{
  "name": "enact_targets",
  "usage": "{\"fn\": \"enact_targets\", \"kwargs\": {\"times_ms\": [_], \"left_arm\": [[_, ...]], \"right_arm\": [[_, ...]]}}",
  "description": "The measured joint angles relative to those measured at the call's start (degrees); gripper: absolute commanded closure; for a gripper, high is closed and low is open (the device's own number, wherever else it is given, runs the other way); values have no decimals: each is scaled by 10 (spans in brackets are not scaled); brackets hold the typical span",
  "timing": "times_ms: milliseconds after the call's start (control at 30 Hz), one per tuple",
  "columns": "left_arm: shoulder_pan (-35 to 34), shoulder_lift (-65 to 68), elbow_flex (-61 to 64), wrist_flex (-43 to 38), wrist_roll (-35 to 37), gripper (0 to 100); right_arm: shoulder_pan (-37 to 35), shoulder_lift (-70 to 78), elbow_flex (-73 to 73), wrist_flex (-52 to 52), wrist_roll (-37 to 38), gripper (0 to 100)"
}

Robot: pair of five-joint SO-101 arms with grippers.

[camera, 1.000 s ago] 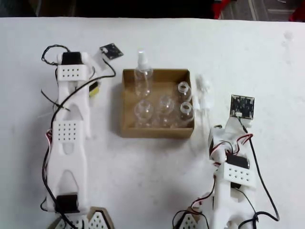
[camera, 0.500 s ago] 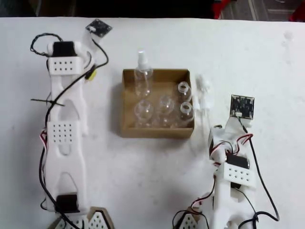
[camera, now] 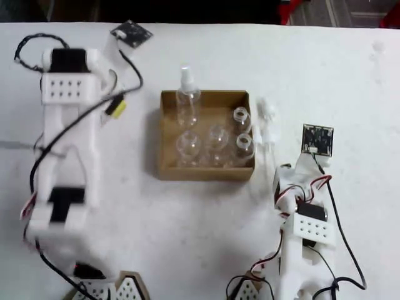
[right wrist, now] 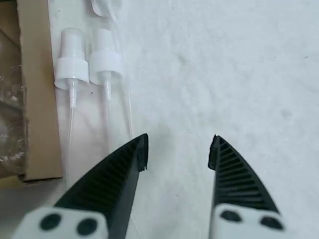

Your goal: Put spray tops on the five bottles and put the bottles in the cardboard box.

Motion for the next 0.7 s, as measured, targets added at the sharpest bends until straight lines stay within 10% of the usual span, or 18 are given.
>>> {"fn": "enact_targets", "kwargs": {"times_ms": [367, 700], "left_arm": [[44, -452, 317, -157, 19, 977], [73, -728, 499, -393, 343, 977]], "right_arm": [[0, 0, 0, 0, 0, 818], [0, 0, 0, 0, 0, 818]]}}
